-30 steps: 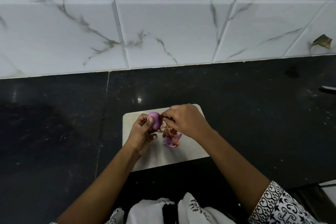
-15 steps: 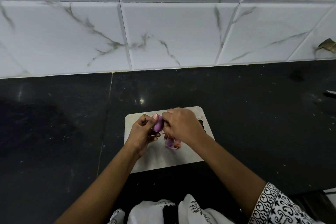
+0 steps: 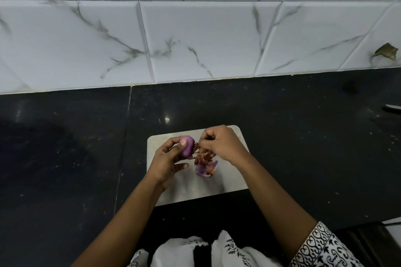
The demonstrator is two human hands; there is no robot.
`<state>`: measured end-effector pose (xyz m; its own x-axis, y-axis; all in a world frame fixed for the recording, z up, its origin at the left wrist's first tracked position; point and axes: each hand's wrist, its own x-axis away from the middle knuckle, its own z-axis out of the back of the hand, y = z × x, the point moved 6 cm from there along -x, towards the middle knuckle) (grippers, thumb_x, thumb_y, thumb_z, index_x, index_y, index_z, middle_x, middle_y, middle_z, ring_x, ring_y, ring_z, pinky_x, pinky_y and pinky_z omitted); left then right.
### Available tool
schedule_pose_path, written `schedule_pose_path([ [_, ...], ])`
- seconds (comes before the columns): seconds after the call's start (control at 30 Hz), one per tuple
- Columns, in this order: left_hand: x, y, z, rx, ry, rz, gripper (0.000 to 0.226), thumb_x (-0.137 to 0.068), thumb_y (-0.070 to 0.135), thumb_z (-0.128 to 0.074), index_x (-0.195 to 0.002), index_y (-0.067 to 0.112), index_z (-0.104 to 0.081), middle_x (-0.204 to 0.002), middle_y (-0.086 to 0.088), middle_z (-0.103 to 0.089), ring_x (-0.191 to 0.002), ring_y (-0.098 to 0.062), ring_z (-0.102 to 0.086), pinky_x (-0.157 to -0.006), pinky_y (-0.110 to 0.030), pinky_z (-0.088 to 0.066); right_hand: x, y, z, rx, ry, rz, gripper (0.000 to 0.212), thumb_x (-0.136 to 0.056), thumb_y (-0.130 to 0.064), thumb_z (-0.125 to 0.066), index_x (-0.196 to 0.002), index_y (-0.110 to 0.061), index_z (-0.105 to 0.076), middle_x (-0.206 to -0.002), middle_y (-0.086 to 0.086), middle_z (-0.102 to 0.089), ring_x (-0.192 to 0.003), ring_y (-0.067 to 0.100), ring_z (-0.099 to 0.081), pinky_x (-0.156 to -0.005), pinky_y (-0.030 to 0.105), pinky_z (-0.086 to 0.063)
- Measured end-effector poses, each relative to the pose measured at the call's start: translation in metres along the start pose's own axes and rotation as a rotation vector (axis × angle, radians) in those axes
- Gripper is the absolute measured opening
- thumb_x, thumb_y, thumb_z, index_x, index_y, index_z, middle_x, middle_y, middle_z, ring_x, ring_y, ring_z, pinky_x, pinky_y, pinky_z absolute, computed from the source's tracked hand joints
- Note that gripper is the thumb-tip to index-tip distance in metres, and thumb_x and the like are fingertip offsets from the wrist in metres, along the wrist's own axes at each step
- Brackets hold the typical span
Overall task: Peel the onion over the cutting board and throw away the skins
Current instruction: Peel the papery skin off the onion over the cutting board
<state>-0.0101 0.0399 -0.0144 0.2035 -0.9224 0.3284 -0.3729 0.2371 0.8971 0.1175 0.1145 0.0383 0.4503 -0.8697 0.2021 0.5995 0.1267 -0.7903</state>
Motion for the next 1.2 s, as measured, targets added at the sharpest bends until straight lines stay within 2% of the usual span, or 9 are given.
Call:
schedule_pose_path([
  [0.07,0.000,0.000,-0.002,0.028,-0.014,0.016,0.032,-0.077,0.030,-0.061,-0.105,0.016,-0.064,-0.084,-0.004,-0.069,-0.069,-0.012,-0.064,-0.052,-0.022,-0.047,0.000,0.005,0.001,-0.126,-0.060,-0.059,0.009,-0.084,-0.012,-0.062,-0.080,-0.010,-0.071,-0.079,0.009,-0.071,-0.077,0.023,-0.069,-0.073,0.036,-0.057],
  [0.17,0.000,0.000,-0.004,0.039,-0.020,0.024,0.024,-0.083,0.029,-0.058,-0.103,0.017,-0.065,-0.082,-0.003,-0.068,-0.069,-0.013,-0.063,-0.053,-0.021,-0.046,0.002,0.005,0.004,-0.137,-0.075,-0.027,0.009,-0.086,-0.021,-0.064,-0.087,-0.016,-0.071,-0.084,0.003,-0.071,-0.080,0.016,-0.069,-0.074,0.032,-0.056],
  [0.23,-0.001,0.000,-0.005,0.037,-0.017,0.019,0.026,-0.079,0.032,-0.059,-0.101,0.018,-0.065,-0.081,-0.003,-0.067,-0.069,-0.013,-0.063,-0.052,-0.020,-0.046,0.005,0.000,0.006,-0.043,-0.058,0.043,0.014,-0.081,-0.029,-0.069,-0.091,-0.019,-0.071,-0.086,-0.002,-0.071,-0.078,0.011,-0.068,-0.073,0.029,-0.058],
  [0.37,-0.003,0.000,-0.004,0.024,-0.012,0.005,0.030,-0.073,0.034,-0.062,-0.099,0.018,-0.066,-0.082,-0.005,-0.068,-0.073,-0.016,-0.063,-0.052,-0.021,-0.048,0.013,-0.020,0.006,0.283,0.002,0.232,0.017,-0.081,-0.025,-0.070,-0.095,-0.016,-0.073,-0.087,0.001,-0.074,-0.078,0.010,-0.067,-0.078,0.030,-0.055],
  [0.53,-0.005,0.000,0.000,0.027,-0.030,-0.002,0.017,-0.087,0.019,-0.058,-0.102,0.017,-0.066,-0.083,-0.003,-0.071,-0.072,-0.015,-0.068,-0.056,-0.023,-0.052,0.012,-0.031,0.006,0.468,-0.022,0.330,0.018,-0.087,-0.021,-0.063,-0.100,-0.015,-0.072,-0.090,0.004,-0.073,-0.079,0.015,-0.065,-0.080,0.033,-0.053],
  [0.73,-0.005,0.001,0.000,0.064,-0.042,-0.026,0.023,-0.083,0.016,-0.061,-0.105,0.016,-0.066,-0.093,-0.009,-0.071,-0.081,-0.022,-0.068,-0.061,-0.025,-0.055,0.012,-0.027,0.009,0.319,0.143,0.302,0.009,-0.080,-0.019,-0.067,-0.086,-0.015,-0.073,-0.079,0.000,-0.072,-0.072,0.010,-0.064,-0.072,0.029,-0.054],
  [0.9,-0.004,0.004,-0.003,0.135,-0.069,-0.062,0.036,-0.071,0.014,-0.063,-0.107,0.013,-0.064,-0.092,-0.004,-0.073,-0.081,-0.019,-0.070,-0.066,-0.027,-0.057,0.008,-0.010,0.007,0.066,0.221,0.188,0.006,-0.079,-0.017,-0.068,-0.081,-0.017,-0.073,-0.075,-0.005,-0.071,-0.071,0.007,-0.065,-0.070,0.028,-0.056],
  [1.03,-0.004,0.004,-0.003,0.169,-0.090,-0.067,0.039,-0.071,0.009,-0.064,-0.110,0.013,-0.063,-0.105,-0.008,-0.069,-0.091,-0.021,-0.069,-0.075,-0.032,-0.058,0.006,0.002,0.004,-0.178,0.198,0.058,0.003,-0.081,-0.015,-0.069,-0.081,-0.016,-0.072,-0.075,-0.003,-0.070,-0.071,0.009,-0.068,-0.071,0.027,-0.058],
  [1.2,-0.004,0.006,-0.002,0.201,-0.107,-0.116,0.045,-0.069,0.006,-0.074,-0.112,0.012,-0.062,-0.114,-0.009,-0.067,-0.097,-0.023,-0.068,-0.078,-0.034,-0.057,0.008,0.005,0.001,-0.485,0.122,-0.092,0.004,-0.084,-0.013,-0.066,-0.086,-0.011,-0.069,-0.077,0.002,-0.068,-0.060,0.005,-0.066,-0.054,0.015,-0.052],
])
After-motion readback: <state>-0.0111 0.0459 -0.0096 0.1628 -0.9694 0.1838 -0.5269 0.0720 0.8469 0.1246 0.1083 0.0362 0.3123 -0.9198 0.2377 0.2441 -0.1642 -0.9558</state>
